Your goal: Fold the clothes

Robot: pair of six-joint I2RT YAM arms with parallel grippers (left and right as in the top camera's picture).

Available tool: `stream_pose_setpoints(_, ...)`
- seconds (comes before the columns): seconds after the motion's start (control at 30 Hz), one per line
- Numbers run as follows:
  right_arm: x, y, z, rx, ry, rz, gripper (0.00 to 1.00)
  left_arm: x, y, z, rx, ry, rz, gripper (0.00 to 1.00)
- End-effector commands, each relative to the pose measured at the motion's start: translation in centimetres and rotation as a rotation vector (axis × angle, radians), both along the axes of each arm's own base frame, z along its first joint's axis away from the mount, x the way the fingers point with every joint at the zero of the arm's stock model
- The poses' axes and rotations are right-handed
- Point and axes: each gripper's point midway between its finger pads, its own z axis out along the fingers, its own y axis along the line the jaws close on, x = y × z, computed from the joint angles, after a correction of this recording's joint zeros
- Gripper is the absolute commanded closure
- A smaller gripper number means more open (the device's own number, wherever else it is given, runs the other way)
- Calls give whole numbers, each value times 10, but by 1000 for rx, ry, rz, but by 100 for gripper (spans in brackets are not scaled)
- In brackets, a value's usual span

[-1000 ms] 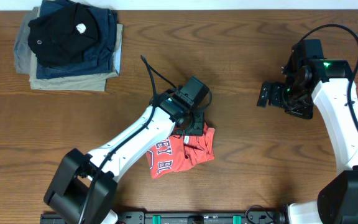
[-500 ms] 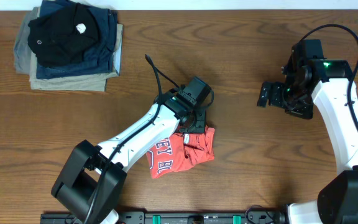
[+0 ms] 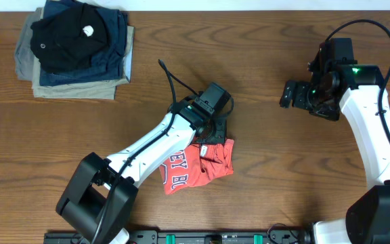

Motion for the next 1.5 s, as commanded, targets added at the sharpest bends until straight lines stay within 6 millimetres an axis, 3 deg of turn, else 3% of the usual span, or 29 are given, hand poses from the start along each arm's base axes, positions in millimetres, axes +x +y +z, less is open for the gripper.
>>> stream_pose_setpoints(0.0, 1, 2, 2, -6, -8, 18, 1, 7, -15, 23, -80, -19, -9, 94)
stream_pose_setpoints(0.2, 2, 1, 2, -10, -12, 16, 1, 11, -43, 55, -220, -31, -52, 94)
stream_pose_setpoints(0.5, 10, -5, 4, -9, -44, -3, 1, 19, -61, 67, -298, -67, -35, 94)
stream_pose_setpoints(0.6, 10, -9, 4, -9, -45, -15, 1, 16, -71, 70, -314, -83, -57, 70)
stream_pose_setpoints(0.83, 8, -23, 7, 38, -36, -66, 1, -3, -87, 83, -332, -103, -131, 67)
stream_pose_setpoints(0.97, 3, -36, 16, 90, -47, -116, 1, -6, -63, 117, -323, -119, -98, 66)
stream_pose_setpoints(1.07, -1, -53, 25, 94, -74, -167, 1, -4, -15, 145, -276, -127, 0, 54)
stream_pose_setpoints(1.13, -3, -60, 29, 94, -80, -188, 1, -5, 23, 151, -225, -114, 82, 46)
stream_pose_setpoints(1.27, -13, -49, 29, 155, -44, -179, 1, -24, 87, 139, -99, 13, 222, 42)
stream_pose_setpoints(1.37, -20, -39, 27, 177, -8, -160, 1, -43, 93, 121, -65, 123, 222, 40)
stream_pose_setpoints(1.47, -20, -32, 27, 177, -5, -138, 1, -56, 79, 97, -66, 201, 164, 41)
